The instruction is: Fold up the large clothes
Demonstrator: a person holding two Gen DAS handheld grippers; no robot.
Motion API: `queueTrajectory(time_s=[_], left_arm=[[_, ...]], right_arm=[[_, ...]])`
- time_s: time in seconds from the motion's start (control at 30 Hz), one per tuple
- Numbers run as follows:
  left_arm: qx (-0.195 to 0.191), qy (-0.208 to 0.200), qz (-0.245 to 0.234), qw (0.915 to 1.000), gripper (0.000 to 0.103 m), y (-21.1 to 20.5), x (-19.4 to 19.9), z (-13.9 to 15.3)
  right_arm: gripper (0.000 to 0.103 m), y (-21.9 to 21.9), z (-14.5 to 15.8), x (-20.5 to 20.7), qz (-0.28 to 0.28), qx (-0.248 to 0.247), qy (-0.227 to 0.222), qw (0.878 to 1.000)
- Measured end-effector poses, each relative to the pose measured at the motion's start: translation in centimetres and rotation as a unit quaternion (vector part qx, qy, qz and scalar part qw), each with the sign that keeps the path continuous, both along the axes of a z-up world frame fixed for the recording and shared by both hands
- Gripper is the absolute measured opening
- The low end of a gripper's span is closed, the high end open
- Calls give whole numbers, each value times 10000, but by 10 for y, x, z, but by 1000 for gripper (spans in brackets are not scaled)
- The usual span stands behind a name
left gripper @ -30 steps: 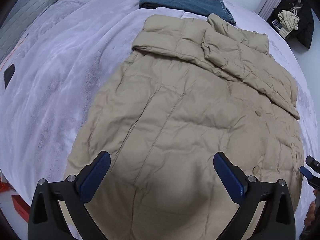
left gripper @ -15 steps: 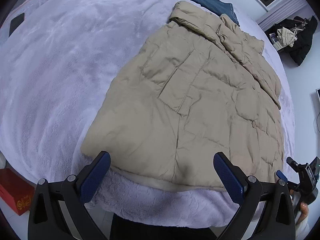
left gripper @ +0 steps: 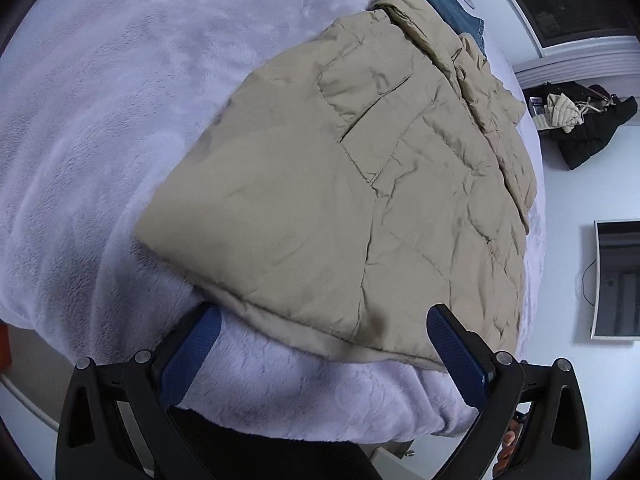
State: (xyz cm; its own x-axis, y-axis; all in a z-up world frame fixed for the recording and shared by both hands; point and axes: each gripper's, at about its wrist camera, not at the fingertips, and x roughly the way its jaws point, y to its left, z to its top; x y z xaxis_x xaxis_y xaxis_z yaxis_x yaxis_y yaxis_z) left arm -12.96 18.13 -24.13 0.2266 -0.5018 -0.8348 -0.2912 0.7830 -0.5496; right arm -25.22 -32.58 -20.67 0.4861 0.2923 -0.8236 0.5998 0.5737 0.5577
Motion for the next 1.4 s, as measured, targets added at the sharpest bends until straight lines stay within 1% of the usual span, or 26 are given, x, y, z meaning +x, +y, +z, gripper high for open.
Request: queueTrajectory(time_s=[0.1, 0.2, 0.23, 0.27, 0.37, 0.43, 0.47, 0.5, 0.53, 0.57, 0.63, 0.67, 0.7, 0.73, 0.77, 0.8, 0.87, 0.97, 1.03, 1.13, 1.2, 1.3, 1.4], left_arm=[[-203, -76, 29, 9998, 103, -4, 11, -5], [-289, -105, 112, 9995, 103, -13, 22, -10], [-285, -129, 119, 9994, 103, -15, 25, -11], [-262, -140, 125, 9995, 103, -16, 27, -12], [-274, -233, 252, 9990, 102, -15, 32, -12], [-294, -277, 368, 9985, 91, -11, 35, -11], [-297, -278, 407, 9983, 75, -10, 36, -11], [-312, -282, 437, 9982, 51, -8, 37, -11], [-317, -290, 424, 9982, 35, -6, 39, -12], [-279, -299, 373, 9985, 15, -5, 40, -11], [-143, -472, 303, 9983, 11, -3, 39, -2], [-93, -566, 237, 9981, 11, -3, 38, 4], [-25, -681, 174, 9975, 10, -3, 37, 12], [49, -817, 74, 9966, 9, -4, 35, 21], [111, -919, -8, 9957, 9, -4, 33, 29], [172, -1034, -105, 9944, 9, -5, 31, 39], [283, -1223, -245, 9918, 9, -5, 28, 56], [376, -1450, -378, 9880, 9, 0, 22, 81], [375, -1502, -406, 9871, 9, 3, 20, 92], [311, -1433, -465, 9881, 9, 4, 24, 93], [420, -1345, -559, 9884, 9, -1, 35, 87], [471, -1282, -521, 9893, 9, -9, 49, 82], [312, -1320, -321, 9902, 9, -10, 60, 92]], right_arm=[[88, -7, -11, -8, -322, 195, 43, 9993], [89, -11, -25, -9, -618, 399, 62, 9973], [91, -13, -30, -6, -697, 480, 33, 9964], [103, -14, -33, -1, -746, 609, -56, 9953], [103, -13, -33, 15, -826, 1006, -473, 9904], [103, -10, -32, 24, -787, 1210, -643, 9874], [103, -10, -32, 28, -784, 1222, -626, 9874], [103, -9, -33, 31, -764, 1258, -581, 9874], [103, -9, -35, 33, -737, 1341, -534, 9868], [103, -8, -36, 34, -746, 1394, -502, 9861], [102, -8, -34, 33, -805, 1401, -473, 9857], [98, -8, -33, 32, -832, 1405, -437, 9856], [91, -10, -33, 31, -835, 1415, -407, 9856], [61, -10, -33, 32, -792, 1416, -328, 9862], [20, -12, -34, 32, -731, 1380, -190, 9876], [9, -12, -34, 31, -705, 1265, -22, 9895], [7, -14, -26, 27, -677, 1140, -44, 9912], [7, -10, 0, 23, -424, 842, -217, 9953], [6, -7, 16, 20, -277, 668, -254, 9971], [6, -9, 31, 21, -194, 498, -240, 9983], [6, -14, 32, 27, -155, 548, -224, 9981], [6, -20, 23, 44, -39, 642, -99, 9979], [6, -23, 19, 55, -87, 852, -100, 9963]])
